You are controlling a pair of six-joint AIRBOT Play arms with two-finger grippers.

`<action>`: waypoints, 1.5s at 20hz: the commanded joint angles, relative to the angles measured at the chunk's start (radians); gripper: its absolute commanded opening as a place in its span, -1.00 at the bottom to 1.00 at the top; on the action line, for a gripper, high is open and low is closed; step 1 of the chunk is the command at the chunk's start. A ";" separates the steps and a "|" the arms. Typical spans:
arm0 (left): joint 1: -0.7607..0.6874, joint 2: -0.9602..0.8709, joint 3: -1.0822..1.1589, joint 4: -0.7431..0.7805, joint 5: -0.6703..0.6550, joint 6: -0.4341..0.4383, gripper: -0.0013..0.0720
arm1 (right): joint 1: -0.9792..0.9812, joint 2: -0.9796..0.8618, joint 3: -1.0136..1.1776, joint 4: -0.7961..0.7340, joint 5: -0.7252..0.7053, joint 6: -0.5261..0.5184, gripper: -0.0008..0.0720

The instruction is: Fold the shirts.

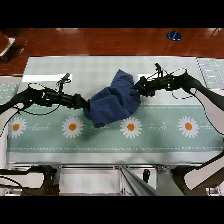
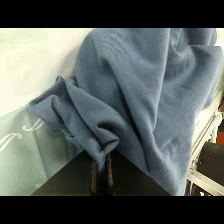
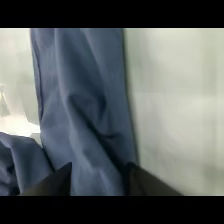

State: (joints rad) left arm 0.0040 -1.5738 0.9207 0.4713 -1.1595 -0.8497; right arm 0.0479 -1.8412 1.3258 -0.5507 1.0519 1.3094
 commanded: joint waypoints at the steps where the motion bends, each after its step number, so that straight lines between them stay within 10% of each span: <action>1: 0.000 0.000 0.001 0.000 -0.001 0.000 -0.90 | 0.024 -0.057 0.066 -0.065 0.057 0.031 -0.42; 2: 0.000 0.000 0.001 0.000 0.014 0.001 -0.90 | 0.024 -0.055 0.071 -0.065 0.068 -0.006 -0.92; 11: 0.064 0.195 0.391 -0.318 0.088 -0.056 -0.91 | 0.017 0.285 0.505 -0.312 0.148 0.039 -0.92; 16: 0.064 0.420 0.734 -0.014 0.178 -0.224 -0.91 | 0.018 0.591 0.758 -0.479 0.156 0.071 -0.92; 22: 0.064 0.684 0.811 0.413 -0.080 -0.428 -0.91 | 0.017 0.940 0.758 -0.671 0.433 0.082 -0.92; 30: 0.064 0.904 0.711 0.487 -0.334 -0.529 -0.91 | 0.017 1.221 0.464 -0.716 0.684 0.222 -0.92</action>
State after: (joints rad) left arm 0.0669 -0.7456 1.6855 0.9150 -1.3960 -1.3396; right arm 0.0654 -0.7208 1.9285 -1.2415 1.6386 1.4689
